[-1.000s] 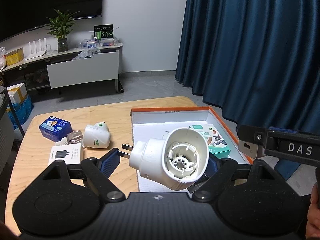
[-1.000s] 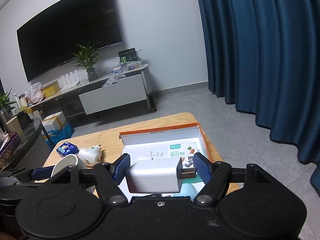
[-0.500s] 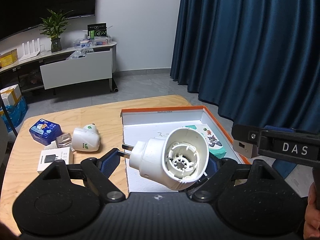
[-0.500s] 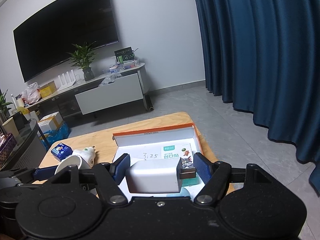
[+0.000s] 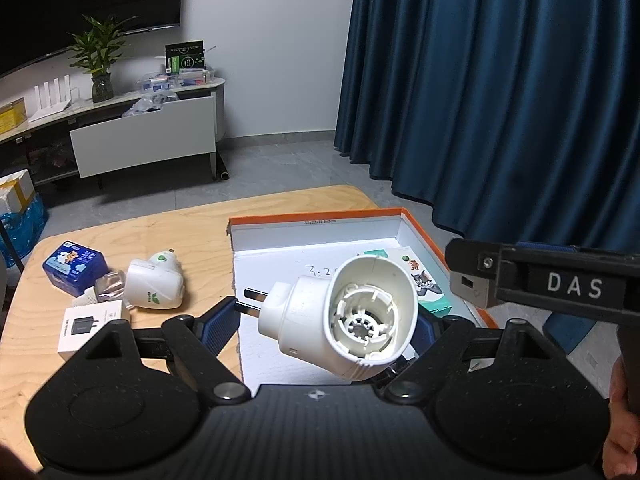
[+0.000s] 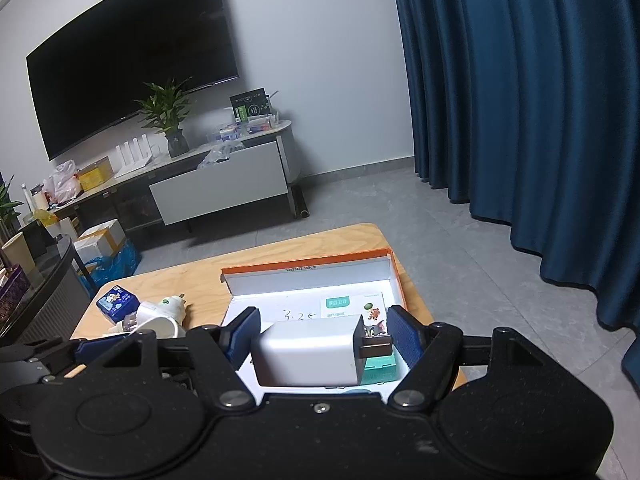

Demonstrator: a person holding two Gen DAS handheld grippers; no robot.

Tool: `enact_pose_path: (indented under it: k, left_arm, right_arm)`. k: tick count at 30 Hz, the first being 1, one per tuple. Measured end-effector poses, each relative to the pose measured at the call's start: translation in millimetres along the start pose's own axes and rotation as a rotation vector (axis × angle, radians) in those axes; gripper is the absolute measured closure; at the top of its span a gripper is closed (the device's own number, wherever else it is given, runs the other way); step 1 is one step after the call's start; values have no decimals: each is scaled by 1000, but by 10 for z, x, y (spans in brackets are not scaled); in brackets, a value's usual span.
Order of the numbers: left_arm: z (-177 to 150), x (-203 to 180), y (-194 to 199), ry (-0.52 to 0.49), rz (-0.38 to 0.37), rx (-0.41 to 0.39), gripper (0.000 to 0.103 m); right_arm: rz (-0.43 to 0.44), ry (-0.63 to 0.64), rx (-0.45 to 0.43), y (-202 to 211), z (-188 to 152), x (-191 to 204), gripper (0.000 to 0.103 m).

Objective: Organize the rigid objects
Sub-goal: 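Carry the white plug-in device and white adapter over the open white box with both tools, then release the white plug-in device with the left tool while the right tool releases the adapter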

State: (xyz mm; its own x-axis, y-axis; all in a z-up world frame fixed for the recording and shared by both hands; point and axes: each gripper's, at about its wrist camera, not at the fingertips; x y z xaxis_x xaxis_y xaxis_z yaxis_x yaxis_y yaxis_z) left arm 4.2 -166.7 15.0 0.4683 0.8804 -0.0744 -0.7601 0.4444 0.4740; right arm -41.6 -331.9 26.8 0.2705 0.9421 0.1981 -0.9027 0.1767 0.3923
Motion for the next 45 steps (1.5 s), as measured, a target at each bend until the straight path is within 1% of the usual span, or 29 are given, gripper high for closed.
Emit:
enact_pose_path:
  k: [9, 19, 33, 35, 37, 39, 43, 45]
  left_arm:
    - [38, -38, -132, -7, -11, 18, 16]
    - [34, -58, -251, -8, -17, 36, 16]
    - [48, -78, -390, -4, -29, 62, 16]
    - [48, -80, -406, -5, -33, 66, 16]
    - [49, -91, -430, -6, -33, 70, 16]
    - [51, -79, -461, -7, -36, 75, 16]
    - [53, -79, -500, -4, -42, 81, 16]
    - [56, -95, -528, -1, -48, 84, 16]
  right_arm:
    - [8, 4, 15, -206, 88, -35, 19]
    - [14, 23, 42, -430, 109, -61, 19]
    - [27, 58, 124, -1005, 182, -62, 19]
    - [27, 62, 109, -1092, 228, -70, 18]
    - [38, 61, 58, -1131, 281, -91, 17]
    - [39, 51, 28, -1126, 341, -122, 15]
    - [19, 26, -22, -967, 415, -217, 15]
    - [18, 14, -34, -867, 419, -261, 15]
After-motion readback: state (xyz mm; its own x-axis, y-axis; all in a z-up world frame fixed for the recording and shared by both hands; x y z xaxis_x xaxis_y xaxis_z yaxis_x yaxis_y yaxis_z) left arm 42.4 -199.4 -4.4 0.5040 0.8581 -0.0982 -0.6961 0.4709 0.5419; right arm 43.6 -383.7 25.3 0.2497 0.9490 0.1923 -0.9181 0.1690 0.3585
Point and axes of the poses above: each gripper's, at about its wrist camera, not at the fingertips, and y roughly against the way its jaws point, x to its left, z to its top, and after that the axes turned 8 degrees about -x, right-handed
